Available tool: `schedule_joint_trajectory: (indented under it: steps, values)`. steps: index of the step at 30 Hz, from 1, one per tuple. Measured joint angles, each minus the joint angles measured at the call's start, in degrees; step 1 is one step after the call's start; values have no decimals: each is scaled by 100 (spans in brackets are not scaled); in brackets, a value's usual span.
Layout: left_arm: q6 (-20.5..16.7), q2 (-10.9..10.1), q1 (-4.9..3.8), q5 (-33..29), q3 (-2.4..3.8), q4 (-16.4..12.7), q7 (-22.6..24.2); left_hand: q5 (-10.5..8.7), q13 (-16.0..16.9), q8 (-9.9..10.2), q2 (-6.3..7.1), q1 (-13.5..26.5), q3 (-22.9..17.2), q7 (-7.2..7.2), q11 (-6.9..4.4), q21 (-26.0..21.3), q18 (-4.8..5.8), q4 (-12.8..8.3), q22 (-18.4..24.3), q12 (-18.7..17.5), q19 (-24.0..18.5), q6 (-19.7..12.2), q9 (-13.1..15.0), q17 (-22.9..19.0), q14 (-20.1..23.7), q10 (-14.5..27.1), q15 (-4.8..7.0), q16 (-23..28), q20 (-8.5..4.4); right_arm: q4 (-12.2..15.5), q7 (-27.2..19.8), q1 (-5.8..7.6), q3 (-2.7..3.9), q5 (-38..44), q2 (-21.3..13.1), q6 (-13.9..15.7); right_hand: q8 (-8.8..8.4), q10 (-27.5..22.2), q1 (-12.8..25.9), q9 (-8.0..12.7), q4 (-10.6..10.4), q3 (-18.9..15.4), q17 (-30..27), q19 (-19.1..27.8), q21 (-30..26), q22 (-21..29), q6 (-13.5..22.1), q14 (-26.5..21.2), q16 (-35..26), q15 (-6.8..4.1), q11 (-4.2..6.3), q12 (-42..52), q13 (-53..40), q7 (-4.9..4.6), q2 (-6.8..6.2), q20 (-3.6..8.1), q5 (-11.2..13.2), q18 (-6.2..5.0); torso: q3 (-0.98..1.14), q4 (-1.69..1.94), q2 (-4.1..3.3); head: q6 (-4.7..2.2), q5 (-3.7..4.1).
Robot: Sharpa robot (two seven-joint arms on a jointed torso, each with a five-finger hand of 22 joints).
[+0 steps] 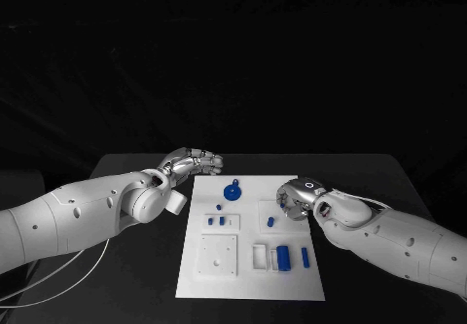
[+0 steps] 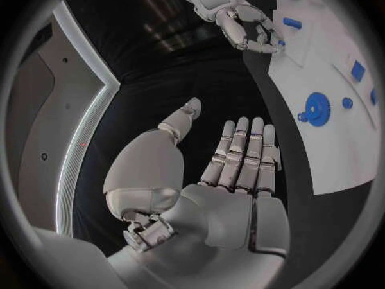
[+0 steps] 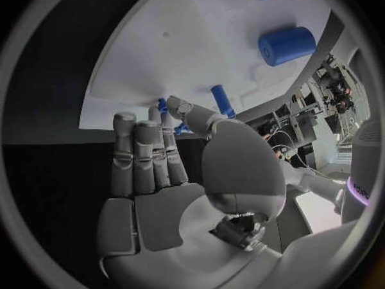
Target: Assemble the parts on the task board
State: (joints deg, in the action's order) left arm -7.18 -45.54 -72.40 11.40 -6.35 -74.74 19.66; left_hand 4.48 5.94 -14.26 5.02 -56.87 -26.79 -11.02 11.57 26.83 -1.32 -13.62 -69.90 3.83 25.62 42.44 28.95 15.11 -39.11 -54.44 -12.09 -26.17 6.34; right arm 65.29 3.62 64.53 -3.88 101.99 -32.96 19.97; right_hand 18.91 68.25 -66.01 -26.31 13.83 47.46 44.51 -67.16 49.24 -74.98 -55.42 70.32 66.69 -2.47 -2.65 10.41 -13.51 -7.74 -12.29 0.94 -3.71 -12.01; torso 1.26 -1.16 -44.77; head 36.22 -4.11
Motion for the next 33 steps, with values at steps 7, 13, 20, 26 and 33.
schedule_joint_trajectory:
  steps: [7, 13, 20, 26, 33]
  values:
    - [1, 0, 0, -5, 0, -1, 1, 0, -8, 0, 0, 0, 0, 0, 0, 0, 0, 0, -6, 0, 0, 0, 0, 8, 0, 0, 0, 0, 0, -19, 62, -5, -4, 105, 29, 8, 37, 77, 0, -22, -24, 55, -1, -50, 23, 0, -88, 34, 32, -30, 42, 18, -61, 41, 0, 9, 16, 3, 0, -1, 3, 9, 3]
    - [1, 1, 0, -8, 0, -4, 1, 0, -13, 0, 0, 0, 0, 0, 0, 0, -48, 0, -6, 0, 0, 0, 0, 8, 0, 0, 0, 0, 0, -28, 130, -10, -8, 203, 55, 9, 61, 121, 0, -23, -24, 86, 0, -91, 56, 0, -146, 74, 55, -50, 59, 40, -114, 49, 0, 29, 22, 3, 0, -5, 5, 19, 12]
    - [-21, 18, 0, -17, 0, -2, 19, 0, -21, 0, 0, 0, 0, -1, 21, 0, -90, 0, -24, 0, 34, 0, 1, 35, -56, -22, -12, 0, 9, -56, 216, -15, -34, 304, 102, 18, 72, 122, 0, -31, -27, 90, 0, -101, 87, 0, -176, 85, 55, -58, 60, 45, -140, 79, 0, 20, 38, 3, -4, -4, 5, 29, 17]
    - [-41, 24, 0, -34, 0, -8, 38, 0, -27, -21, 0, 0, 0, -1, 0, 0, -89, 0, -26, 0, 42, 1, 1, 41, -65, -43, -17, 0, 0, -85, 282, -2, -96, 392, 136, 69, 72, 174, 0, -32, -40, 102, 0, -143, 119, 0, -229, 126, 93, -80, 75, 47, -185, 86, 0, 39, 38, 3, -3, -1, 7, 32, 24]
    - [-50, 22, 0, -43, 0, -11, 46, 0, -33, -21, 0, -1, 0, -1, 0, 0, -89, 0, -26, 0, 42, 1, 1, 40, -65, -43, -17, 0, 0, -112, 360, -41, -111, 512, 165, 198, 72, 180, 0, -31, -40, 102, 0, -144, 146, 0, -230, 137, 94, -71, 81, 73, -209, 87, 0, 39, 38, 3, -1, -1, 6, 44, 23]
